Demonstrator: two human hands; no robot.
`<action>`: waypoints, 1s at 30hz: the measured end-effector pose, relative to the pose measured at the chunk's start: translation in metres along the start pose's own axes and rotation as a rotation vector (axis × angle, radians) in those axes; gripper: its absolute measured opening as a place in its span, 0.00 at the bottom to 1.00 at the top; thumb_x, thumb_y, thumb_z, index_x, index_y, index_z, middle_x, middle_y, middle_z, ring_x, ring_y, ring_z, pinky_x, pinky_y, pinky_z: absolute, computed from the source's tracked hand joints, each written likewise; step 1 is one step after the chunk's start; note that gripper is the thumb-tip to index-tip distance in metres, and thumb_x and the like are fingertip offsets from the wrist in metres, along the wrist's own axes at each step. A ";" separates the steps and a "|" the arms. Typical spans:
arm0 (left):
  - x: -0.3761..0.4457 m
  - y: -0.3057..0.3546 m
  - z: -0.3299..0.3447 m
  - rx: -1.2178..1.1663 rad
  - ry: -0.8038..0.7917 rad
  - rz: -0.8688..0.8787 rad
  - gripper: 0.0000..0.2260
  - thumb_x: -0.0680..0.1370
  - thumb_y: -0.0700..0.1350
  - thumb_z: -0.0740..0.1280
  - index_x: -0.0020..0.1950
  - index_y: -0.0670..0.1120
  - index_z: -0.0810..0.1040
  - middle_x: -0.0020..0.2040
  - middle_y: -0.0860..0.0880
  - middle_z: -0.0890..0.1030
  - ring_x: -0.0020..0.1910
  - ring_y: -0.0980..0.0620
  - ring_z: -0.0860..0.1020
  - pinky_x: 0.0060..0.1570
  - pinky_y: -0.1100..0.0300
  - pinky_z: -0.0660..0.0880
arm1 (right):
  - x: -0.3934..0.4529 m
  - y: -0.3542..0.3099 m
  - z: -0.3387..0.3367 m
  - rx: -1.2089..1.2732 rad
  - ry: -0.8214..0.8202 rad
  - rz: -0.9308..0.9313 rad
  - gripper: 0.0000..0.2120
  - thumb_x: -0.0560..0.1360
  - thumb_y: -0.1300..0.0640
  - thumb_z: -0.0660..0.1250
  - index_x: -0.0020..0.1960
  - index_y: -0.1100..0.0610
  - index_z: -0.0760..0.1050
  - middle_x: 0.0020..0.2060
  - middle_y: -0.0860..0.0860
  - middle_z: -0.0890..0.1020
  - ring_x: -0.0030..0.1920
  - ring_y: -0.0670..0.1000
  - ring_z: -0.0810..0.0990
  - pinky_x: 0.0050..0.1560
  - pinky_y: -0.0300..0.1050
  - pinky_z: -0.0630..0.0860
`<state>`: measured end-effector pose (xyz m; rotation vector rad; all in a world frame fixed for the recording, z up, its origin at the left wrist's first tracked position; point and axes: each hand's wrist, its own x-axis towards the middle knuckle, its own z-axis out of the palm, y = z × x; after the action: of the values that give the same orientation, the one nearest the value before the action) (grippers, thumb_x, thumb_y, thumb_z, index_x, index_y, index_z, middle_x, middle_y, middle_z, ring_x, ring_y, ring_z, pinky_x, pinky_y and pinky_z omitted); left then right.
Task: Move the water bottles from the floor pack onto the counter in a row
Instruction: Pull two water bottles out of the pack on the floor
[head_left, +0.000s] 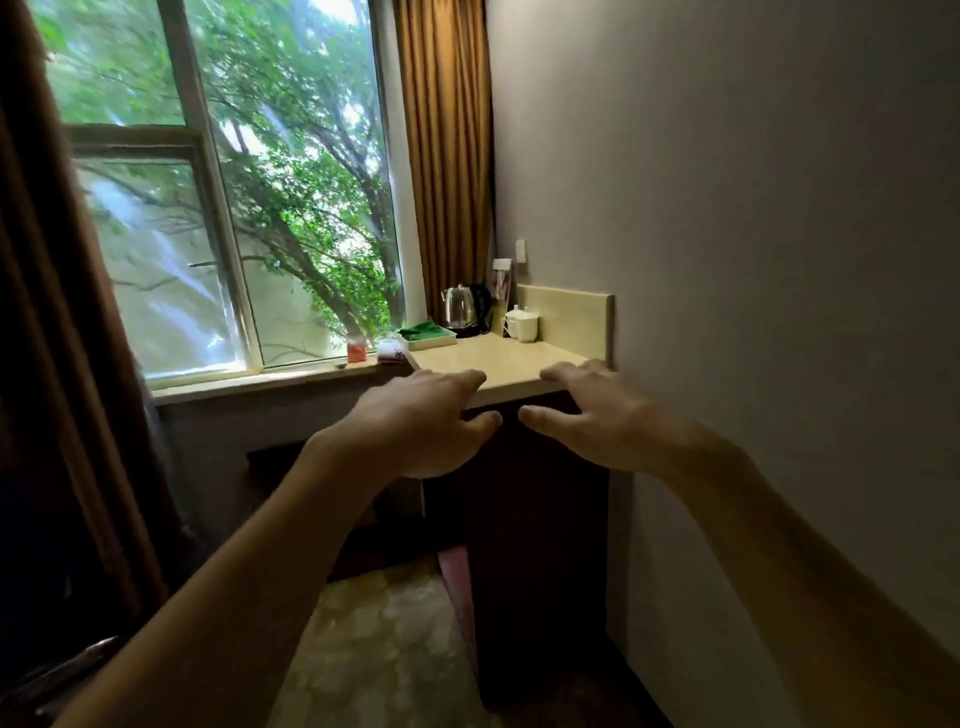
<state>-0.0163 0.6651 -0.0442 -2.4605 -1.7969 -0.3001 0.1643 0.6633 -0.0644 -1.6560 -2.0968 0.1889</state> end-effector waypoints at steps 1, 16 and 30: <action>0.017 0.005 0.005 -0.011 -0.015 0.012 0.27 0.79 0.62 0.58 0.77 0.59 0.57 0.71 0.49 0.71 0.67 0.47 0.71 0.60 0.49 0.74 | 0.009 0.013 0.001 0.006 0.013 0.018 0.31 0.77 0.39 0.60 0.76 0.50 0.58 0.73 0.54 0.64 0.71 0.56 0.65 0.67 0.54 0.70; 0.245 0.063 0.127 -0.086 -0.210 0.346 0.28 0.79 0.61 0.59 0.78 0.57 0.56 0.70 0.50 0.72 0.66 0.47 0.73 0.63 0.49 0.73 | 0.107 0.180 0.049 0.006 0.079 0.450 0.30 0.77 0.40 0.61 0.75 0.51 0.61 0.68 0.52 0.72 0.66 0.54 0.72 0.62 0.50 0.72; 0.375 0.136 0.305 -0.109 -0.528 0.775 0.29 0.77 0.65 0.57 0.76 0.58 0.59 0.68 0.51 0.75 0.63 0.46 0.76 0.62 0.48 0.73 | 0.121 0.284 0.138 0.146 0.196 1.061 0.26 0.77 0.40 0.60 0.72 0.48 0.65 0.63 0.50 0.75 0.60 0.52 0.75 0.60 0.52 0.75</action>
<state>0.2567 1.0278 -0.2589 -3.2717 -0.7754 0.3442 0.3359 0.8771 -0.2622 -2.3924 -0.8654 0.4616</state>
